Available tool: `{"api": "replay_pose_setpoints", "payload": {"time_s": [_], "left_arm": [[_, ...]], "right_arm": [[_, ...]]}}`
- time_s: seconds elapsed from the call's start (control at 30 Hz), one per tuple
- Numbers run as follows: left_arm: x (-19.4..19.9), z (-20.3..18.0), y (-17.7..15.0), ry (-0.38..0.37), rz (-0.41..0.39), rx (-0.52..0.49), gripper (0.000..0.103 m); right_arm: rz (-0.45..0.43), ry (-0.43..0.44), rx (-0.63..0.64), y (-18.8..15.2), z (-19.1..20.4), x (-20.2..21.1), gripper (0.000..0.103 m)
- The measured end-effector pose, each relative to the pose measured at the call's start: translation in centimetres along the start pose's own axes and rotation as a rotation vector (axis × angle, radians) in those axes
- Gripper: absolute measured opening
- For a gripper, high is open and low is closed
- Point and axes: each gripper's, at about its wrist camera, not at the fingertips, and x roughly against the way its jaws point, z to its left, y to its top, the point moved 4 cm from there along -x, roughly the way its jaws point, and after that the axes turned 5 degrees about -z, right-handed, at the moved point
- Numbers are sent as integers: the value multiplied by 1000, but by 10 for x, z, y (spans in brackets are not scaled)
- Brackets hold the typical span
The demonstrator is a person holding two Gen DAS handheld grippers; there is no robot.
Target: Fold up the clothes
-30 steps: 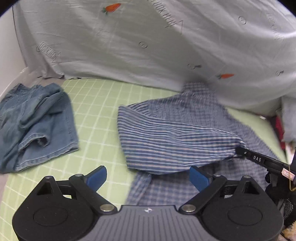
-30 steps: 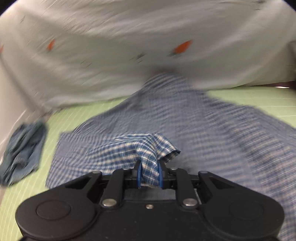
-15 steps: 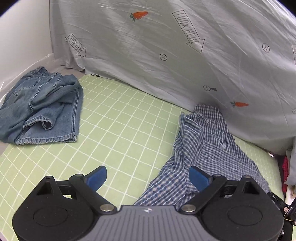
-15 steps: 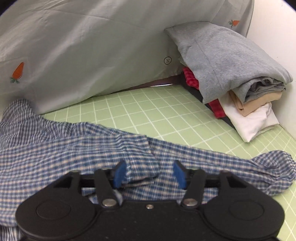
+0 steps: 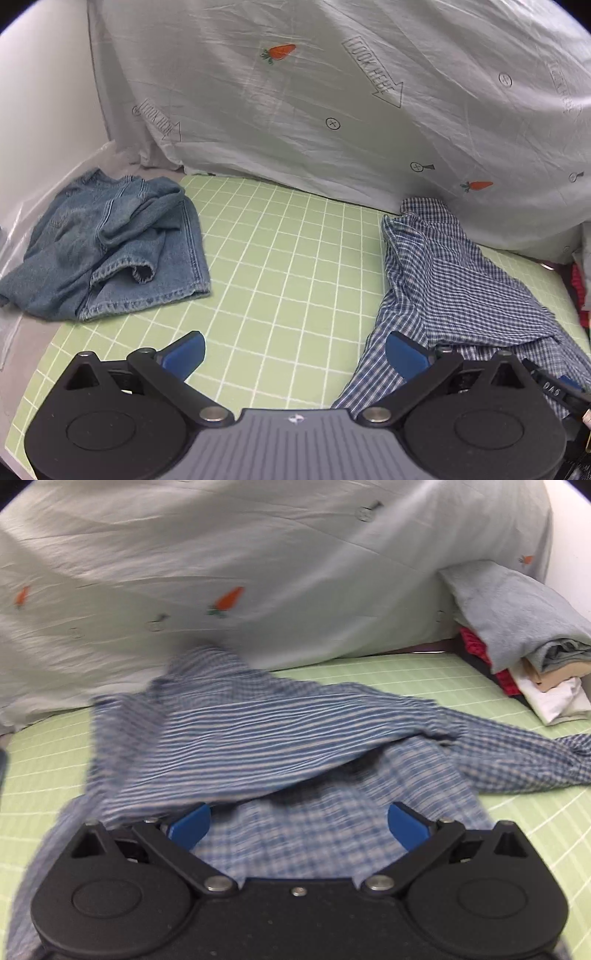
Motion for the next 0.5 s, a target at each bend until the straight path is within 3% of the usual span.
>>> {"api": "replay_pose_setpoints", "payload": {"time_s": [0.17,0.3,0.5], "left_arm": [[17,52,-26,-112,54,109,102],[24,76,-39,-125,120,54,102],[34,102,-50,-162,157,-10,102]], "right_arm": [[38,62,26,-39,74,53,103],[97,62,102,-66,127,87,103],[183,110,23,-95,179,108,97]]}}
